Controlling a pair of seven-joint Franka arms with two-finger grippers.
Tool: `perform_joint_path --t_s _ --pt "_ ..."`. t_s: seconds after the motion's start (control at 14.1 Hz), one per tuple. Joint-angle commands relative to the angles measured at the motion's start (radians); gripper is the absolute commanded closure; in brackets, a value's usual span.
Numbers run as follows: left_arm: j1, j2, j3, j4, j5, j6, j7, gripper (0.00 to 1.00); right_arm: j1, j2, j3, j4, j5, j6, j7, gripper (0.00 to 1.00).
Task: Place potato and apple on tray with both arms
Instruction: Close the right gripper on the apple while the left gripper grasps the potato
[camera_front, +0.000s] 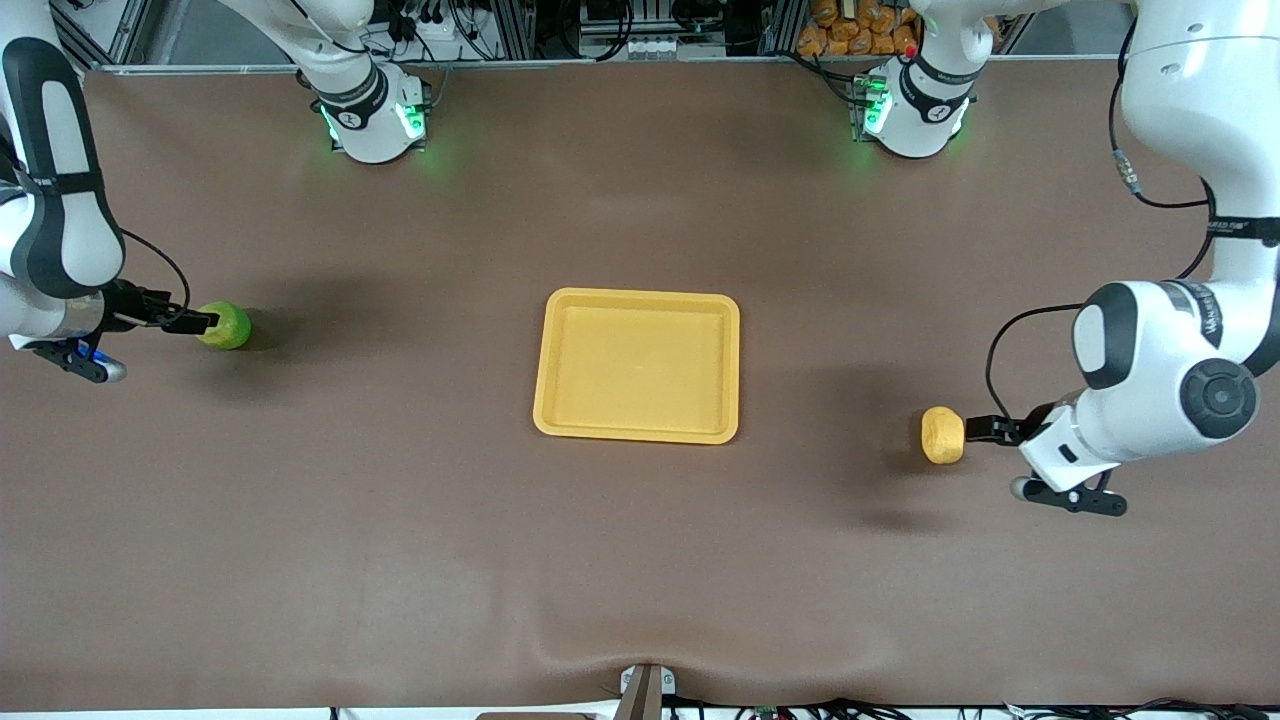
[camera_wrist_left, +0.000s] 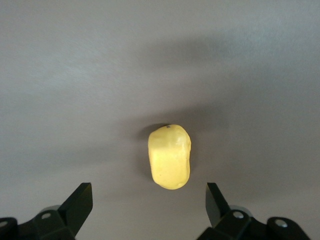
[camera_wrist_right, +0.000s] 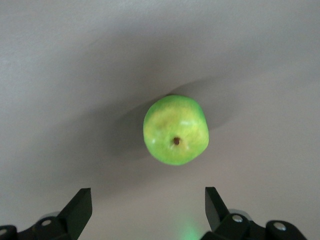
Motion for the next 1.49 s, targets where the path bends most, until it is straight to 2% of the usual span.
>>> perform_joint_path --t_s 0.0,0.28,0.57,0.85,1.06,1.21,1.28,1.35,1.42 --pt "0.001 0.025 0.001 0.017 0.017 -0.018 0.011 0.0 -0.022 0.025 0.012 -0.012 -0.044 0.057 -0.007 0.0" --pt "-0.004 0.046 0.001 0.014 0.018 -0.03 0.013 0.0 -0.025 0.033 0.011 -0.119 -0.066 0.246 -0.007 0.0" --pt "-0.004 0.062 0.001 0.014 0.018 -0.035 0.013 0.0 -0.025 0.053 0.011 -0.136 -0.072 0.295 -0.019 0.0" --pt "-0.004 0.088 -0.001 0.014 0.017 -0.036 0.013 0.0 -0.029 0.058 0.011 -0.161 -0.115 0.312 -0.038 0.0" --pt "-0.048 0.086 0.002 0.017 0.017 -0.088 0.004 0.0 -0.031 0.064 0.011 -0.225 -0.118 0.433 -0.038 0.0" --pt "-0.044 0.088 -0.001 0.011 0.017 -0.09 0.011 0.0 -0.031 0.067 0.011 -0.231 -0.124 0.438 -0.044 0.0" --pt "-0.044 0.092 -0.001 0.017 0.011 -0.09 0.005 0.0 -0.031 0.067 0.011 -0.231 -0.136 0.436 -0.071 0.25" --pt "-0.036 0.098 0.002 0.017 -0.002 -0.09 0.004 0.0 -0.032 0.067 0.011 -0.23 -0.136 0.433 -0.108 0.63" --pt "-0.023 0.102 0.002 0.019 -0.005 -0.084 -0.006 0.0 -0.039 0.065 0.011 -0.23 -0.136 0.43 -0.134 0.88"
